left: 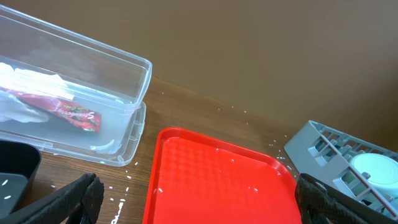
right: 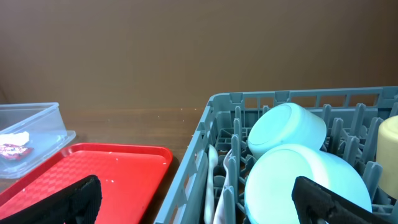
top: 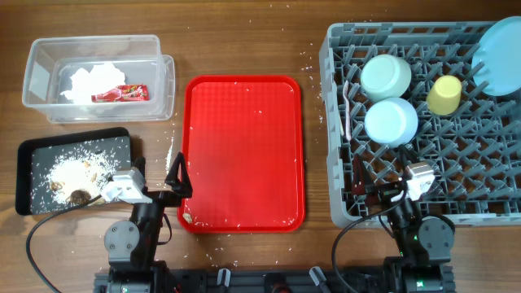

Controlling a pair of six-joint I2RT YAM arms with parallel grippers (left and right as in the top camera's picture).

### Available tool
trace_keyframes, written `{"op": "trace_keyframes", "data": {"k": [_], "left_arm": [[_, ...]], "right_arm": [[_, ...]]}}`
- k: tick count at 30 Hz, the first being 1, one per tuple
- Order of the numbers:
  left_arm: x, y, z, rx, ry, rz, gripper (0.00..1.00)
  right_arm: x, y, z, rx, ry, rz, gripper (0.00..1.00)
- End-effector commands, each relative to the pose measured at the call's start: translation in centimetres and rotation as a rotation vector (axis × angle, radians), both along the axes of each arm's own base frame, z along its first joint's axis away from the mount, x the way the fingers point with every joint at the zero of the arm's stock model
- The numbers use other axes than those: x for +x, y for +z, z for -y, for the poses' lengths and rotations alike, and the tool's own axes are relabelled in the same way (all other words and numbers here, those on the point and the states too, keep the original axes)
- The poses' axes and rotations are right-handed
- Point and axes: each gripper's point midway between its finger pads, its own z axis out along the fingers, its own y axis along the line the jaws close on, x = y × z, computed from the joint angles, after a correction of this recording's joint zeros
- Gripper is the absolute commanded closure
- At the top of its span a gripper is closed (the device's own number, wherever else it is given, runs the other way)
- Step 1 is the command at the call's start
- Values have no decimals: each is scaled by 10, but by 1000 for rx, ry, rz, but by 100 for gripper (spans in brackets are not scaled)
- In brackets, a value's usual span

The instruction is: Sort waste into correct bins and load items into the dishwasher rack

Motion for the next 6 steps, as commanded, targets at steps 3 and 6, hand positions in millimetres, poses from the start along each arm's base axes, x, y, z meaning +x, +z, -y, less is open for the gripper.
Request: {"op": "trace_keyframes", "data": {"k": [3, 6], "left_arm": [[0, -2, 2, 16, -12, 2, 0], [0, -2, 2, 16, -12, 2, 0]], "right_arm": [[0, 2, 1, -17, -8, 14, 0], [0, 2, 1, -17, -8, 14, 0]]}}
